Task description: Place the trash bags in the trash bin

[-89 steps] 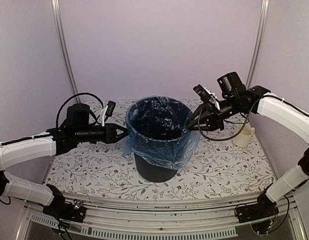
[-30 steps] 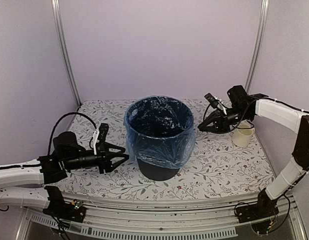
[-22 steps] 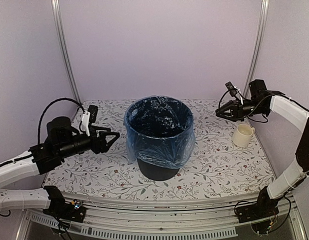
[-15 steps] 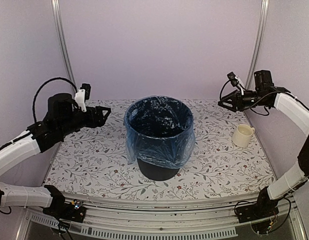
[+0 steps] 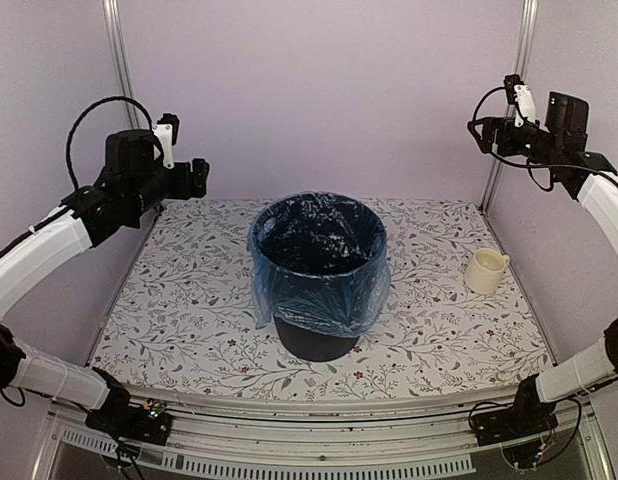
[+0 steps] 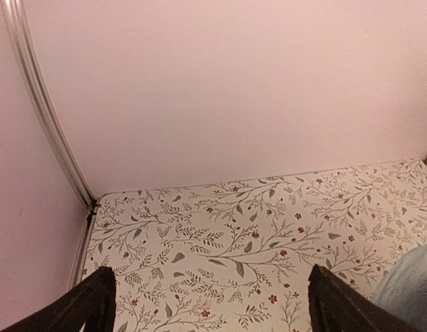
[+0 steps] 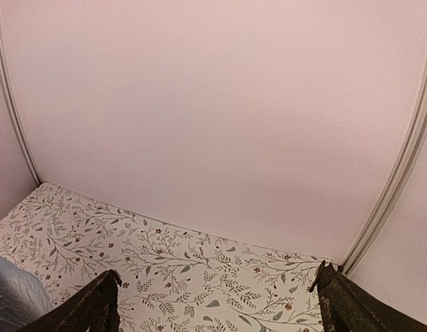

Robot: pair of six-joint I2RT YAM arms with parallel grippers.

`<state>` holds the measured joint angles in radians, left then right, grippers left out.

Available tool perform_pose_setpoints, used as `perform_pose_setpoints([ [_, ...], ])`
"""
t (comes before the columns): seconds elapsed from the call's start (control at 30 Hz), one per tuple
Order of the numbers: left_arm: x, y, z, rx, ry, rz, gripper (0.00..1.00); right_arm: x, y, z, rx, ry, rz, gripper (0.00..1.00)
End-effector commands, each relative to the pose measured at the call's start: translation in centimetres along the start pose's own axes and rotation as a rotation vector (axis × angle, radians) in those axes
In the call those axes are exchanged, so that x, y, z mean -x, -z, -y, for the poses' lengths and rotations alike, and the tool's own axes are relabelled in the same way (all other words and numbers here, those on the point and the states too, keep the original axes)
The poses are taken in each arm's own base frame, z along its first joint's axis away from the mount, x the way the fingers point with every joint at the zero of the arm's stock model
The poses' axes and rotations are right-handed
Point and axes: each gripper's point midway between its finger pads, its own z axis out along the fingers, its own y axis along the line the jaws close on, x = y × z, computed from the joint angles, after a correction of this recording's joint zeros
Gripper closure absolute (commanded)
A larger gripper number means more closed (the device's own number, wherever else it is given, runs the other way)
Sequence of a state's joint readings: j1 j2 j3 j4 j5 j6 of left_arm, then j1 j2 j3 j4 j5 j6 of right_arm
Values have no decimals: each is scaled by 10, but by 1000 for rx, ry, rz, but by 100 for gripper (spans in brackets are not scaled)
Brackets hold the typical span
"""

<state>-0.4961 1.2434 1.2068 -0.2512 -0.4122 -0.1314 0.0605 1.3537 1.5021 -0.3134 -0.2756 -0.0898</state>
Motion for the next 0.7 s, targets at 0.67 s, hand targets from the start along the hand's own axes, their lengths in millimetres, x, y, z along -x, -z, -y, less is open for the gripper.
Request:
perform_pose_setpoints([
  [0.67,22,10,0,-37,-49,105,3,10,6,-17,88,-50,41,1],
])
